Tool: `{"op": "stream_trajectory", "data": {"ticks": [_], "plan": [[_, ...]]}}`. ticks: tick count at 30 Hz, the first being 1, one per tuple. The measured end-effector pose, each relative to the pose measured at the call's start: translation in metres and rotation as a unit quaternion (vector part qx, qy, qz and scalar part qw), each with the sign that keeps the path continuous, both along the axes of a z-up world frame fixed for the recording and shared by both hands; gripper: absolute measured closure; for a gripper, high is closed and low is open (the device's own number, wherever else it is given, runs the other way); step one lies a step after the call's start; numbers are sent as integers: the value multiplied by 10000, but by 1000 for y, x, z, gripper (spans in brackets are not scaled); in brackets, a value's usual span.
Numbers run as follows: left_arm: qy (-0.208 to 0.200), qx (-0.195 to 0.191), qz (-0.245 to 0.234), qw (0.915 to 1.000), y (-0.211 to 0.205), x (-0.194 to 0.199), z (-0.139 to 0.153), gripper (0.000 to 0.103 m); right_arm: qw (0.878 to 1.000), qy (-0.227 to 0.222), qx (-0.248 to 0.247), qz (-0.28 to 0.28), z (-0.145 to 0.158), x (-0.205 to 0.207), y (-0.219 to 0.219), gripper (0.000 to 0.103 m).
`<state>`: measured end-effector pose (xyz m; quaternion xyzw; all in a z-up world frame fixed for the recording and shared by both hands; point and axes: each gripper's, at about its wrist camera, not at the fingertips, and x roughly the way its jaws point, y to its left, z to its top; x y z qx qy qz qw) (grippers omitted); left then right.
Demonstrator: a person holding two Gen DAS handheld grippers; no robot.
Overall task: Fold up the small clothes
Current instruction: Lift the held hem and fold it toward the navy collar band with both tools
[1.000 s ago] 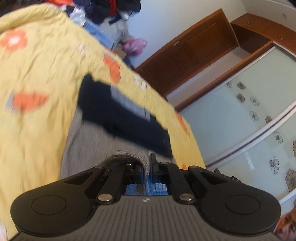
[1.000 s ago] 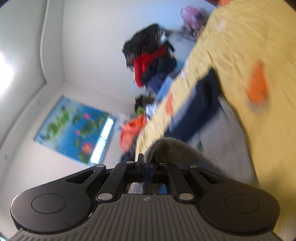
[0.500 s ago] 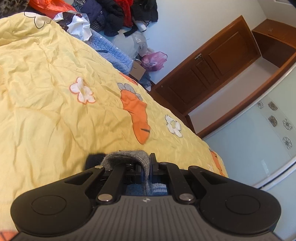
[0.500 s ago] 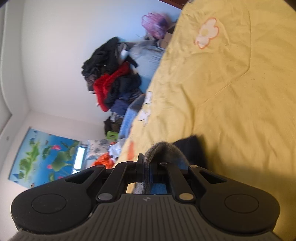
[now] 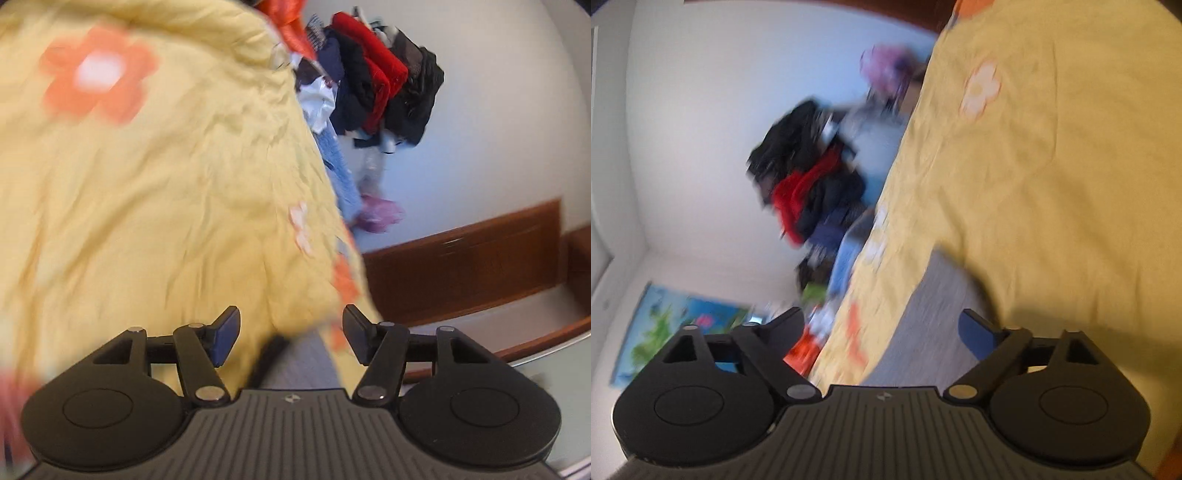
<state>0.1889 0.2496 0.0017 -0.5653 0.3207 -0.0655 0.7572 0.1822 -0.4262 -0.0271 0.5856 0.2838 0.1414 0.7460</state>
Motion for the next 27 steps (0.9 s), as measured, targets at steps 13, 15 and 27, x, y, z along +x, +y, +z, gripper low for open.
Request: {"op": "stream_trajectory", "data": {"ticks": [13,15,27], "plan": [[502,-97,-617,9968,-45,-156,-34,22,9830,376,-1798,80,-2,-173,25,15],[456,-117,-747,9961,-53,-151,-36,22,9821,374,-1834,227,-6,-177,37,14],[197,885,-139,9958,-77,-122,-32,56,9762,66,-2166,68,-1,-145,77,13]]}}
